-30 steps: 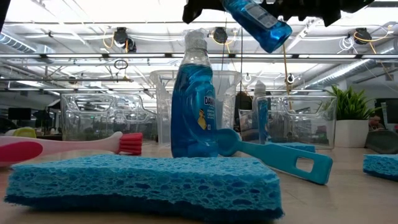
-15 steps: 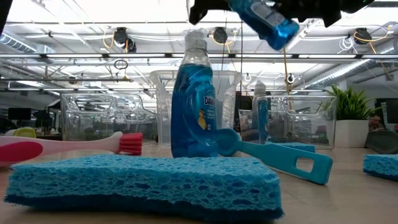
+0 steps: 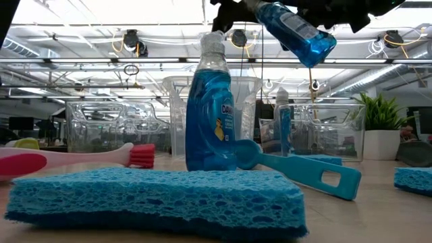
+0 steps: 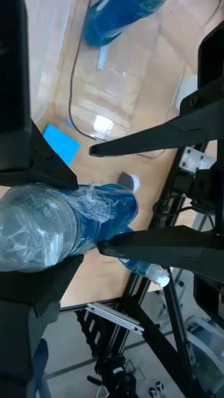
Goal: Pick & Place Kitchen Sink Supplies
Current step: Put the blue dishwashing liquid bottle into the right transparent bin
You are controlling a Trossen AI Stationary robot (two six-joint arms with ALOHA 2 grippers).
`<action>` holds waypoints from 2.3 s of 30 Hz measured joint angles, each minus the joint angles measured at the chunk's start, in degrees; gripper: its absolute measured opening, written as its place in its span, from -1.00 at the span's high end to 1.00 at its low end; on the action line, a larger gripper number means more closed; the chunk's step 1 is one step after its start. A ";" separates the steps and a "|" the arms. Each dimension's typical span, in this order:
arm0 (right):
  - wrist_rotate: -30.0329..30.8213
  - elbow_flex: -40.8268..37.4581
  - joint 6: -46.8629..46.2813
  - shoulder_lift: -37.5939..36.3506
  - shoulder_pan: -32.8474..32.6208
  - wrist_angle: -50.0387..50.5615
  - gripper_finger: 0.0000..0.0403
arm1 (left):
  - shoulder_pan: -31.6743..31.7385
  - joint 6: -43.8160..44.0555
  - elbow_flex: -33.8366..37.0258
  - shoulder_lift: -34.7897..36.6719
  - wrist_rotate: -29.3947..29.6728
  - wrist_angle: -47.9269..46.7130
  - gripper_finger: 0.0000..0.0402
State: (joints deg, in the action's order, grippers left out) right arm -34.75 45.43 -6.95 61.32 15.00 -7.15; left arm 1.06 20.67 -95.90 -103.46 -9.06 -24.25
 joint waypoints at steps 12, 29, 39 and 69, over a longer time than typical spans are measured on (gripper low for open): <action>-2.98 -0.04 -1.34 0.09 -0.13 4.23 -0.03 | 0.82 0.04 -0.11 0.13 -0.23 0.76 0.24; -2.86 -0.04 0.14 0.02 -0.11 2.01 -0.03 | 1.05 1.31 -0.11 0.00 -1.68 1.49 0.24; -2.95 -0.04 -0.75 1.09 -0.11 2.33 -0.03 | 1.07 1.46 -0.11 -0.08 -2.25 1.16 0.24; -5.77 0.00 -3.56 3.61 -0.11 1.04 0.34 | 1.11 1.52 -0.09 -0.11 -2.17 0.57 0.23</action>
State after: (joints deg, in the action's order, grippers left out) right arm -40.51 45.43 -10.51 64.93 14.90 -6.11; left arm 2.17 22.18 -95.98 -103.57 -11.23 -23.68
